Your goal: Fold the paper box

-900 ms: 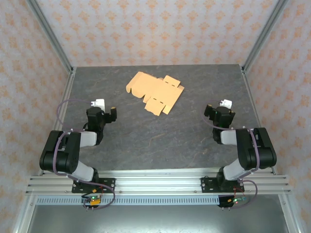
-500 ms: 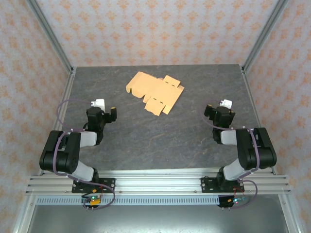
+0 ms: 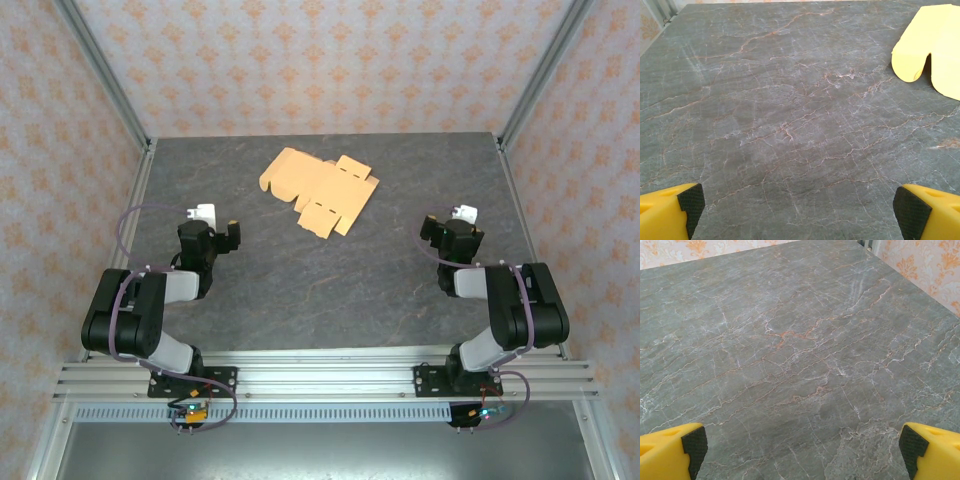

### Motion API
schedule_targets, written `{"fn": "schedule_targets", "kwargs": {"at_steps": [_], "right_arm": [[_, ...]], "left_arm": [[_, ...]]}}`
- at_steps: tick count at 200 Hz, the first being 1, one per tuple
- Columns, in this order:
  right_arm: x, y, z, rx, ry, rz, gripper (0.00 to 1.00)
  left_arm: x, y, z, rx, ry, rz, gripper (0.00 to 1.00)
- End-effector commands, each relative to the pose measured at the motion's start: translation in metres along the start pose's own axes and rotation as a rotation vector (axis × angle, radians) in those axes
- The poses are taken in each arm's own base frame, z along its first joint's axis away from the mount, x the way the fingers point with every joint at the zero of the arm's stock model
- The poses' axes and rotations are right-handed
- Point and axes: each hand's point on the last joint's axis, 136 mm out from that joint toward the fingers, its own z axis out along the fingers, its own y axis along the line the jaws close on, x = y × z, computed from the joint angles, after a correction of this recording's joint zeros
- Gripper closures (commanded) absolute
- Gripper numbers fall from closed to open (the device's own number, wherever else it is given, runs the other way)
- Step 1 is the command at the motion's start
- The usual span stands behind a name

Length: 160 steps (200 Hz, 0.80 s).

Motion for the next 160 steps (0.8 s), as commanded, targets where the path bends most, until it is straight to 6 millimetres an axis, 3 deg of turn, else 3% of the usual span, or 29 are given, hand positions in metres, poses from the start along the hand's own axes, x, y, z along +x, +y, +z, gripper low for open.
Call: {"fn": "schedule_targets", "kwargs": {"at_steps": [1, 20, 36, 56, 75, 100, 119, 131, 148, 160], "right_arm": [[-0.024, -0.008, -0.007, 0.043, -0.031, 0.022, 0.01], [-0.046, -0.017, -0.021, 0.103, -0.024, 0.041, 0.01], [-0.070, -0.035, -0.039, 0.193, -0.065, 0.201, 0.01], [-0.080, -0.027, -0.050, 0.138, -0.058, 0.390, 0.01], [-0.081, 0.011, -0.051, -0.072, 0.023, 0.465, 0.01], [-0.073, 0.071, -0.041, -0.368, 0.157, 0.524, 0.00], [-0.064, 0.103, -0.031, -0.471, 0.253, 0.556, 0.05], [-0.057, 0.120, -0.025, -0.502, 0.291, 0.552, 0.06], [-0.049, 0.149, -0.021, -0.551, 0.358, 0.548, 0.06], [-0.041, 0.170, -0.019, -0.579, 0.416, 0.572, 0.07]], "left_arm": [[-0.015, 0.001, 0.001, -0.015, -0.040, -0.013, 0.00], [-0.014, 0.001, 0.001, -0.015, -0.039, -0.013, 0.00], [-0.015, 0.001, 0.001, -0.015, -0.041, -0.013, 0.00], [-0.029, 0.002, 0.000, -0.029, 0.017, -0.010, 0.00], [-0.050, -0.004, -0.010, -0.036, 0.054, 0.021, 0.00], [-0.091, -0.014, -0.044, 0.007, -0.017, -0.090, 0.00], [-0.119, -0.005, -0.066, -0.031, -0.016, -0.209, 0.00], [-0.130, 0.013, -0.077, -0.135, 0.002, -0.334, 0.00], [-0.117, 0.047, -0.101, -0.358, 0.083, -0.600, 0.00], [-0.117, 0.042, -0.098, -0.311, 0.139, -0.568, 0.00]]}}
